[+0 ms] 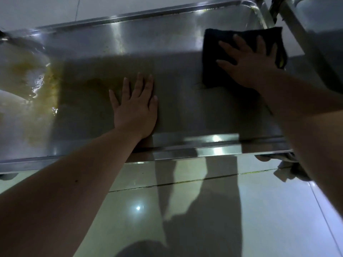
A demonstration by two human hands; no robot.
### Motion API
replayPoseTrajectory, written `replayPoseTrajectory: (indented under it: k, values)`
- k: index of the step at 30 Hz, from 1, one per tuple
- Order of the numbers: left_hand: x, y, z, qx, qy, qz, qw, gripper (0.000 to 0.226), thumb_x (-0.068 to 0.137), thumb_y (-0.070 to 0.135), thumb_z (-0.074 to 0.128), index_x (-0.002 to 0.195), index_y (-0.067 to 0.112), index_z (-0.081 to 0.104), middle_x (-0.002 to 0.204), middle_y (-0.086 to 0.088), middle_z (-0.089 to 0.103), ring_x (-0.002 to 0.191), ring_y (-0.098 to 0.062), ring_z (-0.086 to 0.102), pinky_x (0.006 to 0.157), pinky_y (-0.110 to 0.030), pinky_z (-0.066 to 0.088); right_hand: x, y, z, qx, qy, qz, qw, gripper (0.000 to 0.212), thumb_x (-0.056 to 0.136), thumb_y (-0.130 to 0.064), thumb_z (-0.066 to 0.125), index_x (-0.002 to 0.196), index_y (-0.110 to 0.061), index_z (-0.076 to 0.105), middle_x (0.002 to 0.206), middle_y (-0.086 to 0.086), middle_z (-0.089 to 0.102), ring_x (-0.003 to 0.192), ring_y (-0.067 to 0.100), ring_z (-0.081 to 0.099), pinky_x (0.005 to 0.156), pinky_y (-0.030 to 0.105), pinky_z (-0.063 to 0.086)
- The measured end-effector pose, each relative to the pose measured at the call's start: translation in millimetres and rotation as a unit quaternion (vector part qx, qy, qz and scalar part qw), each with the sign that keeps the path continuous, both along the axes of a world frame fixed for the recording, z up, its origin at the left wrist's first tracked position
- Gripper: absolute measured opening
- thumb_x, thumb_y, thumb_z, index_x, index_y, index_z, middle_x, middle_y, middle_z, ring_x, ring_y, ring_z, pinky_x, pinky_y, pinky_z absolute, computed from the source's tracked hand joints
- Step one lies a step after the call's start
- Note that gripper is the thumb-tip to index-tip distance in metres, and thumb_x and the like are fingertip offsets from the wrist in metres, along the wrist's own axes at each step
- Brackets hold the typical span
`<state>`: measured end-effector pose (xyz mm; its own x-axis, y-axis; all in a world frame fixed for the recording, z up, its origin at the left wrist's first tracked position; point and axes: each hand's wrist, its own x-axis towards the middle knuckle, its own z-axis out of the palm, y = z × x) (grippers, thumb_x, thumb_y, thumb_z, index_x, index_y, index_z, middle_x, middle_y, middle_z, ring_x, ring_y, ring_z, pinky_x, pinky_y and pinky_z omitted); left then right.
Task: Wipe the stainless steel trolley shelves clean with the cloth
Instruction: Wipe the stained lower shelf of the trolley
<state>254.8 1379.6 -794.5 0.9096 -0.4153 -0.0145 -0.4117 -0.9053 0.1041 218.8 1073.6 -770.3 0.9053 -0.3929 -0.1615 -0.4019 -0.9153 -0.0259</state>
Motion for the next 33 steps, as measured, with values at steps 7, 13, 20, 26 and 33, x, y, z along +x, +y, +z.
replayPoseTrajectory:
  k: [7,13,20,26,33]
  values:
    - [-2.8,-3.8,0.2,0.018,0.009,0.001,1.0,0.057,0.102,0.047,0.014,0.155,0.038,-0.002,0.164,0.01,-0.006,0.151,-0.024,-0.01,0.117,-0.059,-0.009,36.0,54.2,2.5,0.043,-0.007,-0.035,0.998,0.061,0.093,-0.071,0.023,0.149,-0.056,0.002,0.163,-0.014,-0.009,0.146,0.044,-0.016,0.109,0.07,-0.012]
    - [-3.6,0.4,3.2,0.011,0.015,0.012,1.0,0.059,0.102,0.045,0.016,0.156,0.031,-0.003,0.165,0.007,-0.007,0.151,-0.021,-0.012,0.118,-0.057,-0.009,59.1,119.4,0.9,0.018,0.004,0.095,0.995,0.06,0.093,-0.071,0.015,0.149,-0.055,-0.002,0.163,-0.014,-0.009,0.146,0.042,-0.017,0.11,0.069,-0.012]
    - [1.0,-1.0,5.5,-0.004,0.039,-0.007,0.999,0.057,0.104,0.043,0.017,0.157,0.031,-0.001,0.165,0.009,-0.006,0.151,-0.017,-0.009,0.117,-0.052,-0.01,-2.4,16.1,1.5,0.002,0.011,-0.017,1.0,0.062,0.092,-0.074,0.013,0.149,-0.055,-0.004,0.163,-0.014,-0.01,0.148,0.039,-0.012,0.114,0.065,-0.009]
    - [57.0,73.1,16.2,0.048,0.017,-0.036,0.998,0.054,0.105,0.045,0.02,0.156,0.037,0.007,0.165,0.007,0.003,0.151,-0.025,-0.002,0.12,-0.052,0.0,-6.1,14.9,-0.9,0.002,0.014,-0.032,0.999,0.06,0.095,-0.07,0.014,0.149,-0.054,-0.005,0.163,-0.013,-0.011,0.147,0.04,-0.013,0.115,0.063,-0.009]
    - [65.4,96.5,16.6,0.05,0.032,-0.024,0.998,0.053,0.103,0.049,0.017,0.153,0.047,-0.002,0.164,0.013,-0.006,0.151,-0.024,-0.007,0.117,-0.06,-0.004,22.4,100.5,-1.0,0.019,-0.011,-0.049,0.999,0.06,0.094,-0.068,0.022,0.15,-0.053,0.004,0.163,-0.015,-0.005,0.146,0.045,-0.012,0.111,0.069,-0.008]
